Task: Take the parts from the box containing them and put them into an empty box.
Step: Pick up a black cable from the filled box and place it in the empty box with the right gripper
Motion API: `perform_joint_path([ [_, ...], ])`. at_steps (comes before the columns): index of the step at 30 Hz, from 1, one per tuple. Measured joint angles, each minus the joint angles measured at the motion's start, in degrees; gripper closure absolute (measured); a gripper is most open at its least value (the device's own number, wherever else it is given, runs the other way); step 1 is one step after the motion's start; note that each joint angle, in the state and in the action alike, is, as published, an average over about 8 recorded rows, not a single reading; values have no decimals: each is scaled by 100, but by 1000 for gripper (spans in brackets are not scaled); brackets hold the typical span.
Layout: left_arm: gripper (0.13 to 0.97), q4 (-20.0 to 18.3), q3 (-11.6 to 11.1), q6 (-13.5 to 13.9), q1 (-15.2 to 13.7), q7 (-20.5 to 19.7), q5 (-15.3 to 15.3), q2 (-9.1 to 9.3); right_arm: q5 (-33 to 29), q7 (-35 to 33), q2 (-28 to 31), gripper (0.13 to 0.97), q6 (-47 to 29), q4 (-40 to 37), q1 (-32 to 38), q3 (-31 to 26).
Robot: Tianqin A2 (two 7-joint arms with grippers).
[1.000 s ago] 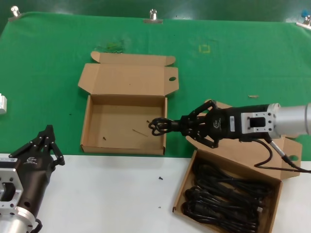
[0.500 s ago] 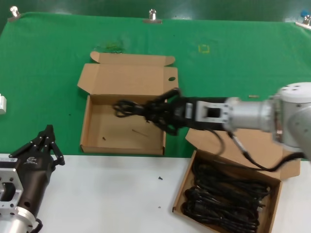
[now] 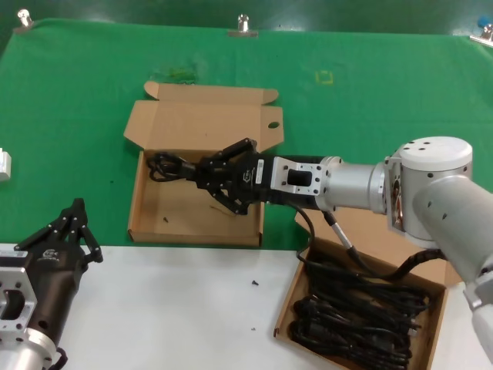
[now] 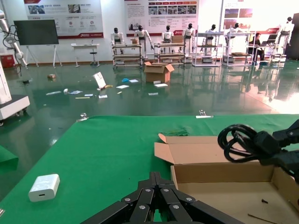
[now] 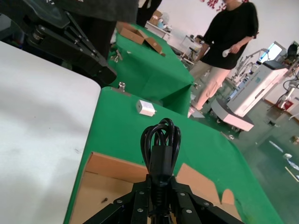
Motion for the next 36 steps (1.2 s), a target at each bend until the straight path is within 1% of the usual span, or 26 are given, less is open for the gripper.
perform_joint_path([
  [4,958,0,0,0,0,0,0,0,485,113,-11,894,111,33,-42,-527],
  [9,958,0,0,0,0,0,0,0,944,272,-15,894,200,48,-77,-1021],
  [12,958,0,0,0,0,0,0,0,1126,379,-16,894,215,50,-94,-1283],
  [15,958,0,0,0,0,0,0,0,1181,484,-16,894,197,36,-105,-1495],
  [22,958,0,0,0,0,0,0,0,1069,696,-17,894,110,-12,-104,-1727],
  [26,958,0,0,0,0,0,0,0,1136,814,-17,894,54,-9,-68,-1774],
  [30,958,0,0,0,0,0,0,0,1379,913,-17,894,61,19,-9,-1835],
  [36,958,0,0,0,0,0,0,0,1943,954,-17,894,261,80,60,-2058],
])
